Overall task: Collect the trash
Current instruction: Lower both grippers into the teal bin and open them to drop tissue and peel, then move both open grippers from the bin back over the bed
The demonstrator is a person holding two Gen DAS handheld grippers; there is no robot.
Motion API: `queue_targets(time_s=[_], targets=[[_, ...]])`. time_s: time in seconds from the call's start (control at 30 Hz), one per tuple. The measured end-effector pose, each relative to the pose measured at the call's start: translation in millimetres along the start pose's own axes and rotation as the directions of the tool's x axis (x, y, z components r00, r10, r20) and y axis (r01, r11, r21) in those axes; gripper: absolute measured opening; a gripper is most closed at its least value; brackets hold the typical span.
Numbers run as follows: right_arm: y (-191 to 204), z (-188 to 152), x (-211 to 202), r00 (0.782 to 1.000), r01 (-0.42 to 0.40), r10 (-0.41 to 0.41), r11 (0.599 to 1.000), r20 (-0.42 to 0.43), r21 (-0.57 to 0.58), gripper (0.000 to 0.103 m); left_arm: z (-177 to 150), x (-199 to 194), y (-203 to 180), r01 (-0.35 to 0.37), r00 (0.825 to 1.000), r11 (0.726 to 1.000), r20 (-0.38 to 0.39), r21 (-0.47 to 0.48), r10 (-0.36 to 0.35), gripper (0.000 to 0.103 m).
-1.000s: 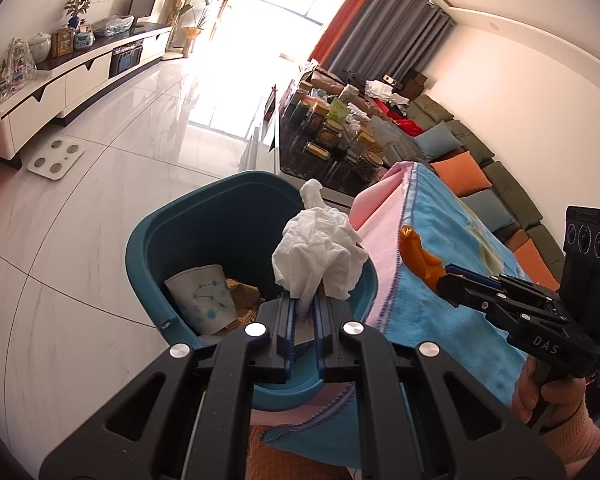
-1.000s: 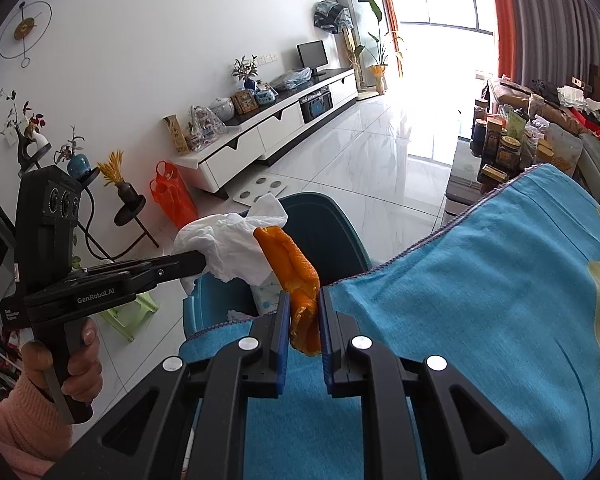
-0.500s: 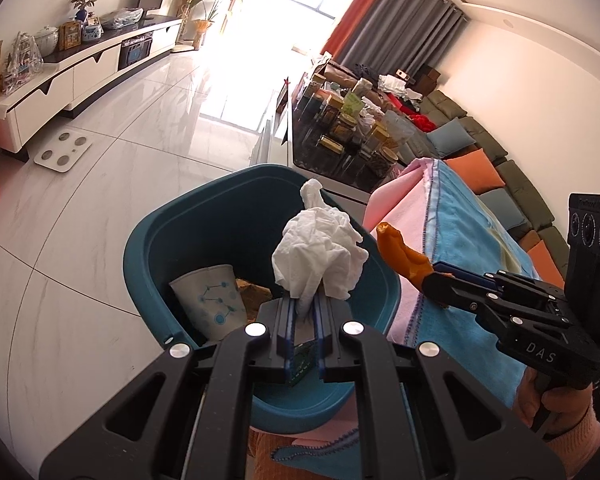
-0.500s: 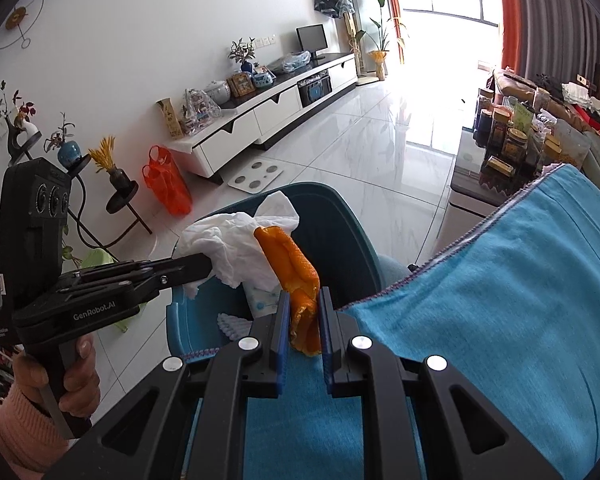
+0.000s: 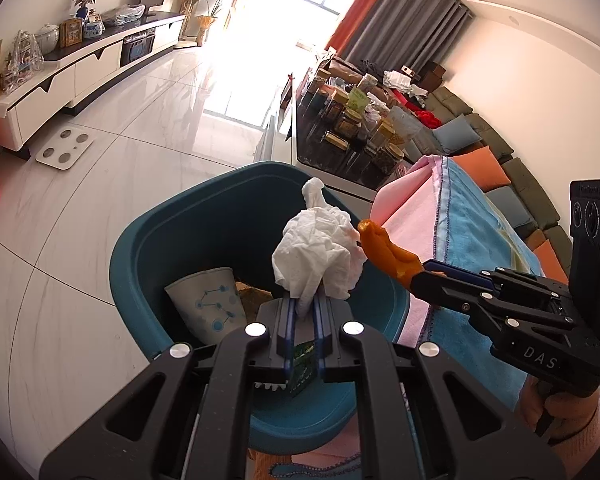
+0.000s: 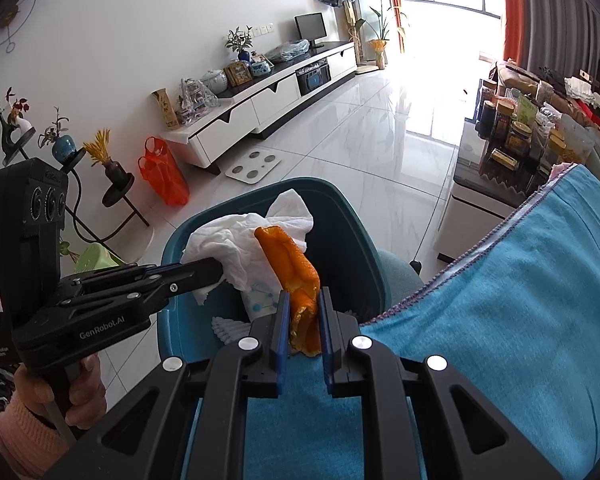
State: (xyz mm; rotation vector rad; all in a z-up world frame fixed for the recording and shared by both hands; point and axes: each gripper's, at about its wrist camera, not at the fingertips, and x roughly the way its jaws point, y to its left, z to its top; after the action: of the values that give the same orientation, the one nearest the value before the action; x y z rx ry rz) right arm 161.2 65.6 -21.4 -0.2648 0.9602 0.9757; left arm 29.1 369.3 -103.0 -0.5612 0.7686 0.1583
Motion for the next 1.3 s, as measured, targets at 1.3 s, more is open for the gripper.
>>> queue_targets(time_s=[1.3], targets=[[-48.8, -48.2, -75.5, 0.991, -0.039, 0.024, 0.993, 0.133, 0.116, 0.025, 3.9, 14.3, -34.7, 0.054, 0.997, 0.996, 0.051, 0.075, -0.058, 0.047]])
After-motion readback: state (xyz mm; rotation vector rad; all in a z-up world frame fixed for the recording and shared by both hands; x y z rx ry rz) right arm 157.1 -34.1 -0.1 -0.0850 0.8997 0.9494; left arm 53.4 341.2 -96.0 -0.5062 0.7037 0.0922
